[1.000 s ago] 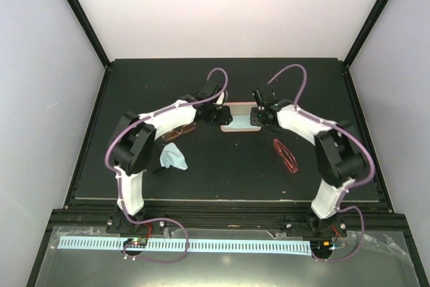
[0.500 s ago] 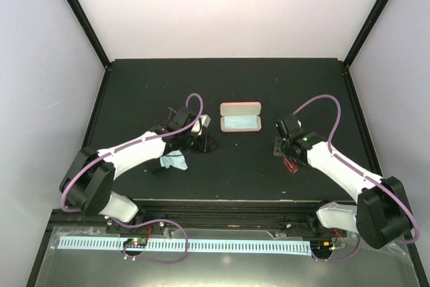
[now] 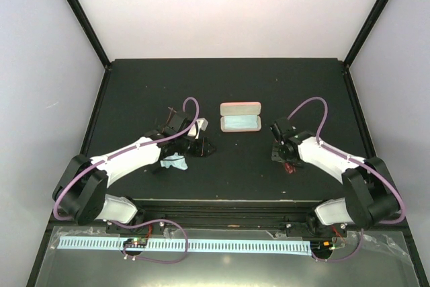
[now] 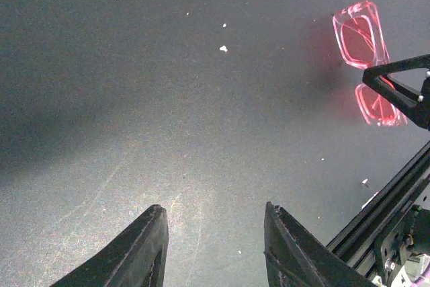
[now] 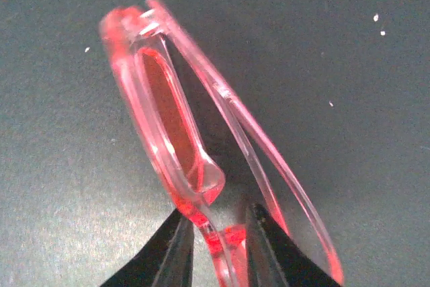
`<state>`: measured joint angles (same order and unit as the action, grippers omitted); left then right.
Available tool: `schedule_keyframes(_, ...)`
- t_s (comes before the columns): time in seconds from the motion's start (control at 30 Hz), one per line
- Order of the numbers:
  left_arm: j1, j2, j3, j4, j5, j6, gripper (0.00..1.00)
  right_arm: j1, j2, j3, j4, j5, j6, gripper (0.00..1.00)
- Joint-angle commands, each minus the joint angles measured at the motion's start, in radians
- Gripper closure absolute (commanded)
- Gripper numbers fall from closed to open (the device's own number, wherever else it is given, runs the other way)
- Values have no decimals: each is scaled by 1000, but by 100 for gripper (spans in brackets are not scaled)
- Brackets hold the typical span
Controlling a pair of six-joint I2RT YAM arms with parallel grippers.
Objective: Organize the sunglasses
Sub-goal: Pick up the sunglasses from the center of the board.
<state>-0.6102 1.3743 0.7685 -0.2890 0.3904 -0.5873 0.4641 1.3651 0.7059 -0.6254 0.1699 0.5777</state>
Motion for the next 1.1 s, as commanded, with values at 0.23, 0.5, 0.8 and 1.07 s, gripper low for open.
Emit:
schedule_keyframes(0.23,-2,-11,12,10,5,11,60,-3,52,59,18,72,-41,98)
schedule_keyframes(0.5,-1,-36,19,-8,0,17,60,-2,-23,85,28,6,-61,99)
schedule_keyframes(0.8,5,-229,-11,33,43,-19,56,-3,-358,50,267,-455,-94,99)
schedule_keyframes(1.07,7,-274,35,177,214,-138,45,-2,-548,-19,788,-954,89,99)
